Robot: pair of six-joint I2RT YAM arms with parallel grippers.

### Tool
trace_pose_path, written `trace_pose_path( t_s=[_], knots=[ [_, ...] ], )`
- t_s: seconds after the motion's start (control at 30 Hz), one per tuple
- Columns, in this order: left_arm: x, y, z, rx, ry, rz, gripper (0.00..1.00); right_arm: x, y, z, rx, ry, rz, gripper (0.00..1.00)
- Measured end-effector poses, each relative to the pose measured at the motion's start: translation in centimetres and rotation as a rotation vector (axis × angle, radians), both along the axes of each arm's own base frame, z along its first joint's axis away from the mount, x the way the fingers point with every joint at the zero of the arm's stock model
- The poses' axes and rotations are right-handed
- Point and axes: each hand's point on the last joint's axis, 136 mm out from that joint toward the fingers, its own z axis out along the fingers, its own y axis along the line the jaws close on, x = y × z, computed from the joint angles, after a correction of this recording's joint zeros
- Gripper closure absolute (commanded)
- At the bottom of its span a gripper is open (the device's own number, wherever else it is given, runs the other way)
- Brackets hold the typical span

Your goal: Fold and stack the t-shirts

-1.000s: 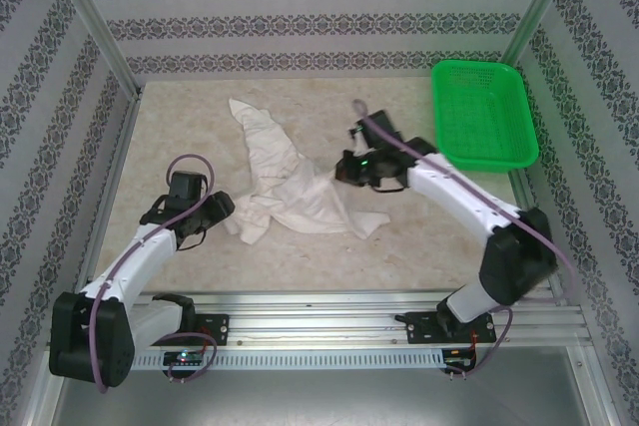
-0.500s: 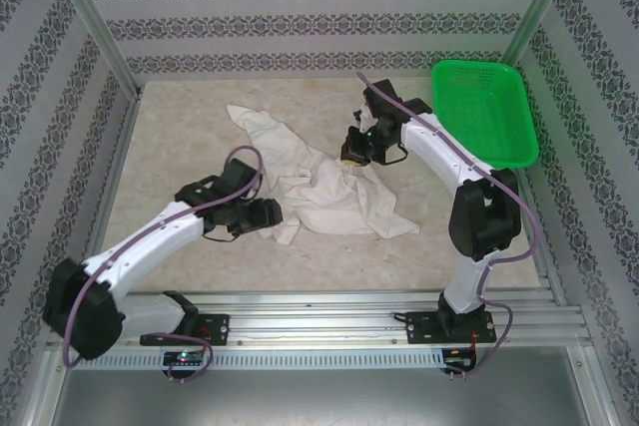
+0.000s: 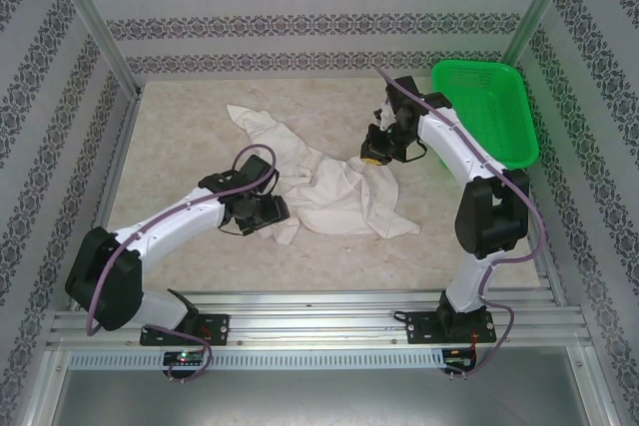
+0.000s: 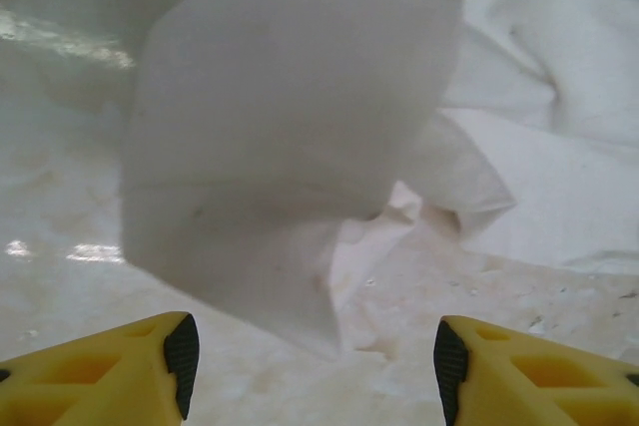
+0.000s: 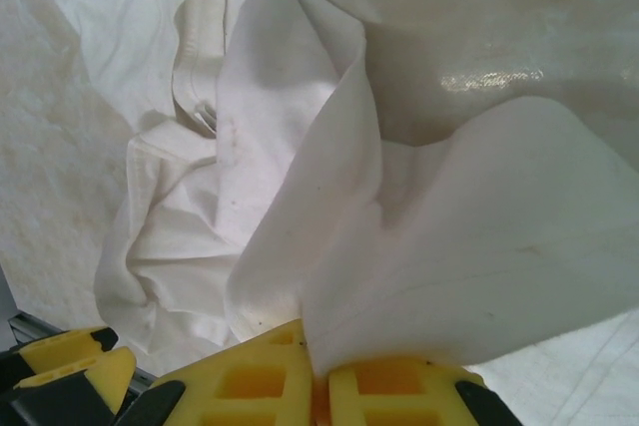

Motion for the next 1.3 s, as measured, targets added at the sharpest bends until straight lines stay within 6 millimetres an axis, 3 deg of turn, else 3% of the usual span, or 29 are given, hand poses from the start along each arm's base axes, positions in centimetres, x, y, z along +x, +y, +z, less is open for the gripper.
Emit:
trace_pose_path(
  t_s=[0.13, 0.2, 0.3, 0.37, 0.53, 0.7, 0.73, 0.8, 0.87, 0.93, 1.1, 1.3],
  knots=[
    [0.9, -1.1, -0.1, 0.003, 0.014, -0.006, 0.42, -0.1, 0.0, -0.1, -0.002, 0.0, 0.011, 0.9],
    [1.5, -1.3, -0.4, 0.02, 0.026, -0.006, 0.49, -0.3, 0.0, -0.4, -0.001, 0.007, 0.014, 0.9],
    [2.1, -1.5, -1.2, 0.058, 0.047, -0.014, 0.77, -0.7, -0.1, -0.9, -0.003, 0.024, 0.017, 0.9],
    [2.3, -1.1, -1.7, 0.096, 0.057, -0.022, 0.87, -0.9, -0.1, -1.1, -0.003, 0.03, 0.018, 0.9],
    [1.8, 0.3, -0.5, 0.144, 0.031, -0.021, 0.92, -1.2, -0.2, -1.4, -0.002, 0.035, 0.017, 0.91],
    [1.3, 0.9, 3.5, 0.092, -0.082, -0.012, 0.91, -1.4, -0.3, -1.3, 0.0, 0.026, 0.015, 0.91],
    [1.1, 1.2, 4.0, 0.086, -0.1, -0.009, 0.88, -1.4, -0.3, -1.3, 0.001, 0.023, 0.015, 0.91],
    [0.8, 1.6, 4.6, 0.082, -0.125, 0.0, 0.71, -1.3, -0.5, -1.1, 0.004, 0.014, 0.011, 0.91],
    [1.0, 1.6, 4.5, 0.088, -0.127, 0.001, 0.59, -1.2, -0.5, -1.1, 0.005, 0.01, 0.009, 0.91],
    [1.8, 1.1, 3.7, 0.118, -0.098, -0.021, 0.55, -1.1, -0.7, -1.1, 0.005, 0.008, 0.003, 0.91],
    [5.9, -1.3, 1.8, 0.198, -0.056, -0.085, 0.59, -1.1, -0.9, -1.2, 0.005, 0.007, 0.003, 0.91],
    [5.7, -0.9, 0.6, 0.271, 0.0, -0.148, 0.59, -1.4, -2.4, -2.1, 0.004, 0.025, -0.022, 0.91]
  ],
)
